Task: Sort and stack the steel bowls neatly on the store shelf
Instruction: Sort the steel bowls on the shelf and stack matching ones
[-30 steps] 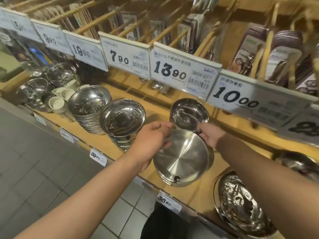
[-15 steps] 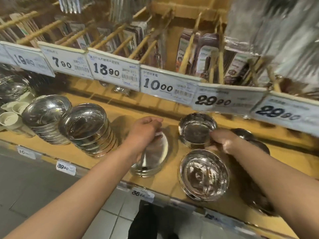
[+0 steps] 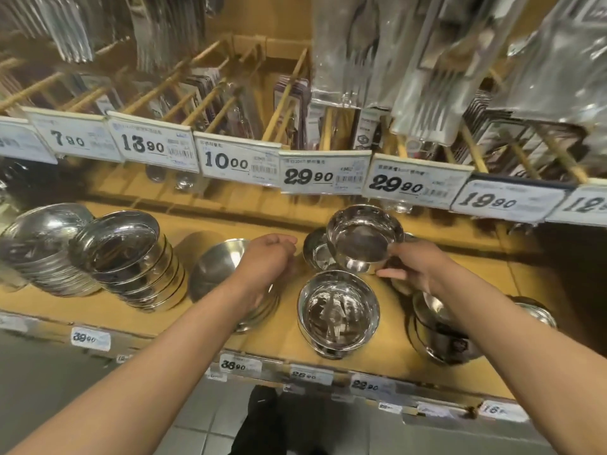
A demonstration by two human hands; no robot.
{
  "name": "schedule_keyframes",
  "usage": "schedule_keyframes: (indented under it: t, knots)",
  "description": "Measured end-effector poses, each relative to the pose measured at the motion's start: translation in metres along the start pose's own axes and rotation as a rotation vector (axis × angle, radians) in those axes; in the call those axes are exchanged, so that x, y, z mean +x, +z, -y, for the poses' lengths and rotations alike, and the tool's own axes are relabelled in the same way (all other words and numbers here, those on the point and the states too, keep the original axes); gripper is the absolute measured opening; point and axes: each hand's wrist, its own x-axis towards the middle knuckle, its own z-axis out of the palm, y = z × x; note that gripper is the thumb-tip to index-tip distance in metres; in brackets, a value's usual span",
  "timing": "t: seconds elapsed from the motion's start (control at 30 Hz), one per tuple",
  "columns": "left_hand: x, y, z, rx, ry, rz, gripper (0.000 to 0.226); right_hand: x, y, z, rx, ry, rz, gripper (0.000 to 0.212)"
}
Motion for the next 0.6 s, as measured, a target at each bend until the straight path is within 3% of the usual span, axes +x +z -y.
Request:
schedule_keyframes:
  t: [0.13,0.27,0.6]
  knots:
    - [-0.012,0.016,-0.005,-0.047,0.004,0.049,0.008,-0.035,-0.008,-0.002,0.076,-0.015,0.075,0.007]
    - [-0.028,0.026,-0.007,-0.087,0.001,0.165,0.021,-0.064,-0.008,-0.015,0.089,-0.038,0.140,0.010]
    - [-0.041,0.011,0.019,0.019,-0.030,0.136,0.023,-0.097,-0.011,-0.044,-0.025,-0.131,0.181,0.023]
